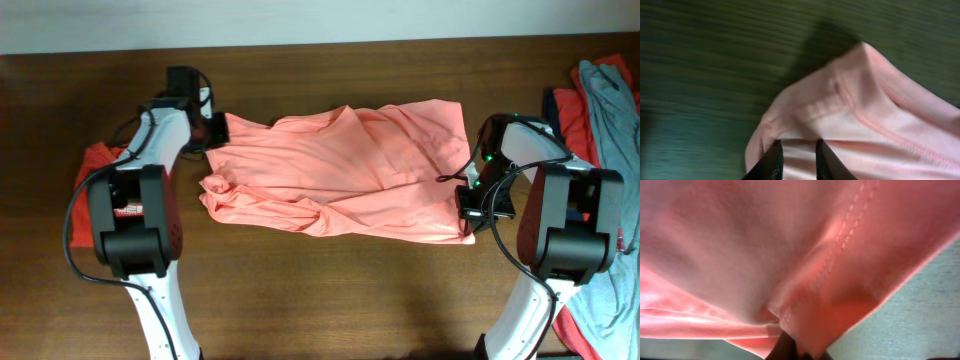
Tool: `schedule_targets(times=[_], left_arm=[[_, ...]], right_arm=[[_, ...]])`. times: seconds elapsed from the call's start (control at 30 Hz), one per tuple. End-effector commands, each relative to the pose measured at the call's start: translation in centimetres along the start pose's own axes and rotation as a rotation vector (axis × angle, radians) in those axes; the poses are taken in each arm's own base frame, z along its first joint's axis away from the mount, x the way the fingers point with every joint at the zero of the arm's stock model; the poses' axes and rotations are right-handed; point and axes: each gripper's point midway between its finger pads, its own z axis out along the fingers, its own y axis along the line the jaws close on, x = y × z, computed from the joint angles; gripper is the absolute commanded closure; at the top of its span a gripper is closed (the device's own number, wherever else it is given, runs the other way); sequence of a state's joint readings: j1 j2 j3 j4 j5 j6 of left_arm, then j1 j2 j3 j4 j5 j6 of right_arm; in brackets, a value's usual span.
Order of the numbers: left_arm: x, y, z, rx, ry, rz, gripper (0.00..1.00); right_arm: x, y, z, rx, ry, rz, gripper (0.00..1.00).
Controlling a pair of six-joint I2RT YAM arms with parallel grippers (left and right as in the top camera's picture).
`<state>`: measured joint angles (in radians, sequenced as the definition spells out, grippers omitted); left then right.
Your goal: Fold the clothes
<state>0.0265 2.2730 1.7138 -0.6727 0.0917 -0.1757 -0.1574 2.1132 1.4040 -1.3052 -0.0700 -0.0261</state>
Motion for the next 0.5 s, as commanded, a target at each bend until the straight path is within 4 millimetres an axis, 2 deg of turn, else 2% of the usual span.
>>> schedule_targets(times=[0.0, 0.23, 0.47], left_arm=[[0.3, 3.6, 1.3, -0.076, 0.032, -0.035, 0.77], [0.7, 3.4, 0.8, -0.078, 0.062, -0.033, 0.77], [1.5, 3.1, 0.8, -0.081, 0.092, -0.027, 0.76]], right_arm=[[0.5, -0.1, 0.4, -0.01, 0.031, 0.016, 0.96], [0.1, 0.1, -0.1, -0.021, 0.002, 0.015, 0.96], [-0.4, 0.6, -4.8, -0.027, -0.161, 0.001, 0.95]])
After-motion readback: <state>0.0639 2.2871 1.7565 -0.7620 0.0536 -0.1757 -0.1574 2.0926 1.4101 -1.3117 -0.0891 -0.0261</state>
